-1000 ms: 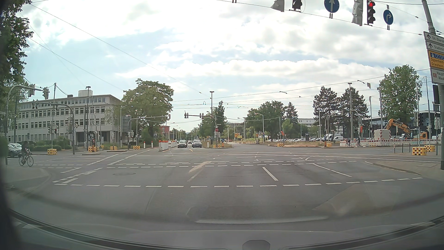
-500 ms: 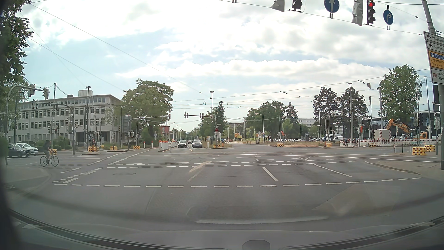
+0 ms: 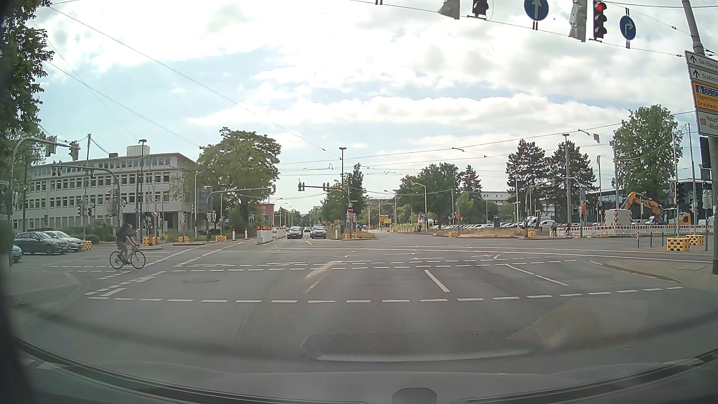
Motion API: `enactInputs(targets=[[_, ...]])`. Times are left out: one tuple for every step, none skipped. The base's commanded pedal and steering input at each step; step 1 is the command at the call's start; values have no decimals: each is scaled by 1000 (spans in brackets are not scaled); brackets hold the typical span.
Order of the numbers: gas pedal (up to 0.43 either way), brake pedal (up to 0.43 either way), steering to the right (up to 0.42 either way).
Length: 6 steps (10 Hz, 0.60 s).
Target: Follow the waypoints while adhering to traffic rules and regulations
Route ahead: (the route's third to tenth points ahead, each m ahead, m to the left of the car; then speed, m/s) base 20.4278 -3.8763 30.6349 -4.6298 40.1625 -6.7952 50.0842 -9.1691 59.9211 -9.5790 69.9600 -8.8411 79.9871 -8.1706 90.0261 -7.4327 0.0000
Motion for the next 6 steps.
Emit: enactInputs(targets=[[0, 268, 19], [0, 262, 19], [0, 268, 19], [0, 268, 19], [0, 268, 19], [0, 268, 20]])
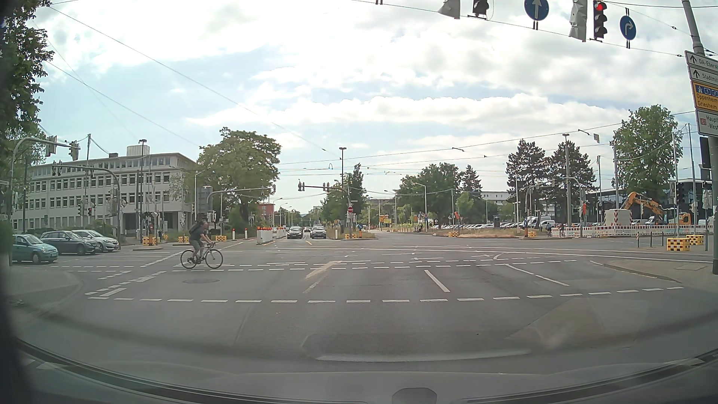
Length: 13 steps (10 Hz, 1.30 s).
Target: Follow the waypoints while adhering to traffic rules and regulations
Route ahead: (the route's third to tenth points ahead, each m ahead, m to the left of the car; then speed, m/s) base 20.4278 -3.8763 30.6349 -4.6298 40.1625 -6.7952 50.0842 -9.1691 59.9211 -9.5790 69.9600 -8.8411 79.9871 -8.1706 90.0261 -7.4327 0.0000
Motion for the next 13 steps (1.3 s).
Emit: enactInputs(targets=[[0, 268, 19], [0, 268, 19], [0, 268, 19], [0, 262, 19], [0, 268, 19], [0, 268, 20], [0, 268, 20], [0, 268, 19], [0, 268, 19], [0, 268, 19], [0, 268, 19], [0, 268, 19], [0, 268, 20]])
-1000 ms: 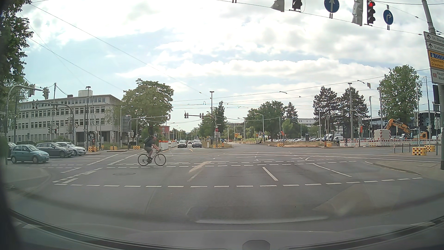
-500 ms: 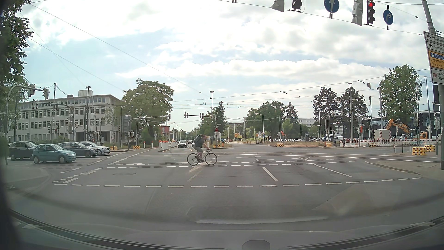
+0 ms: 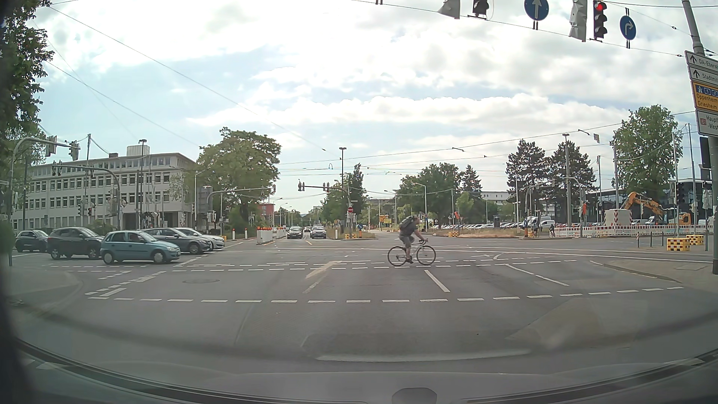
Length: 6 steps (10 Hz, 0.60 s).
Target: Follow the waypoints while adhering to traffic rules and regulations
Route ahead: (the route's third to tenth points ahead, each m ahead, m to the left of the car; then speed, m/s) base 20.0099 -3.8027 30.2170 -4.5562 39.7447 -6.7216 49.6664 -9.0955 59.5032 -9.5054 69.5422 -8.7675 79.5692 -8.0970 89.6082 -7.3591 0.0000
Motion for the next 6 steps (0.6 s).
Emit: enactInputs(targets=[[0, 268, 20], [0, 268, 19], [0, 268, 20], [0, 268, 20], [0, 262, 20], [0, 262, 20]])
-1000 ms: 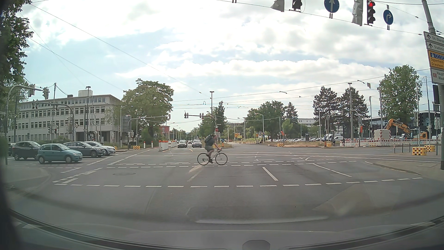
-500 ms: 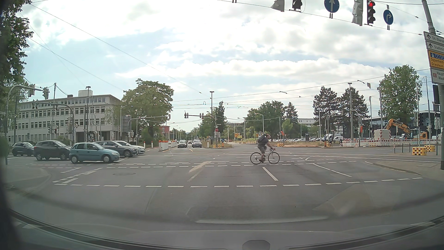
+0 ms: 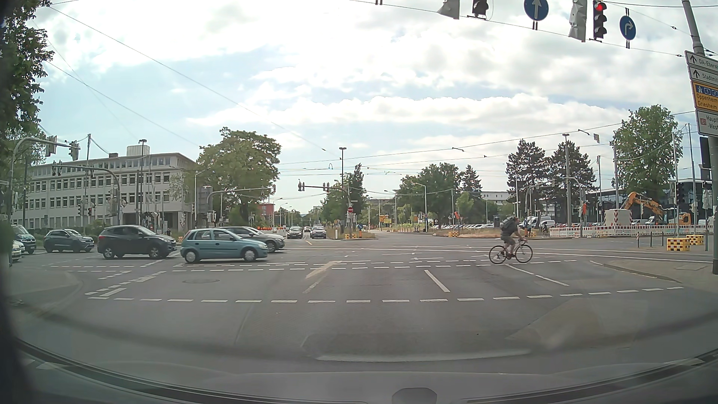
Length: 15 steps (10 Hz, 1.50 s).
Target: Follow the waypoints while adhering to traffic rules and regulations
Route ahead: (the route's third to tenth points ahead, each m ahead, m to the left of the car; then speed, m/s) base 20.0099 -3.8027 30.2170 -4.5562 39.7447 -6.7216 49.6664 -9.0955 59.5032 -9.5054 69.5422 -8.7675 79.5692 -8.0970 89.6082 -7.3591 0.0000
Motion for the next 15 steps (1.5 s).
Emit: enactInputs(targets=[[0, 268, 20], [0, 262, 20], [0, 268, 20], [0, 268, 20], [0, 268, 20], [0, 268, 20], [0, 268, 20], [0, 268, 20], [0, 268, 20], [0, 262, 20], [0, 268, 20], [0, 268, 21], [0, 262, 20], [0, 262, 21], [0, 268, 21]])
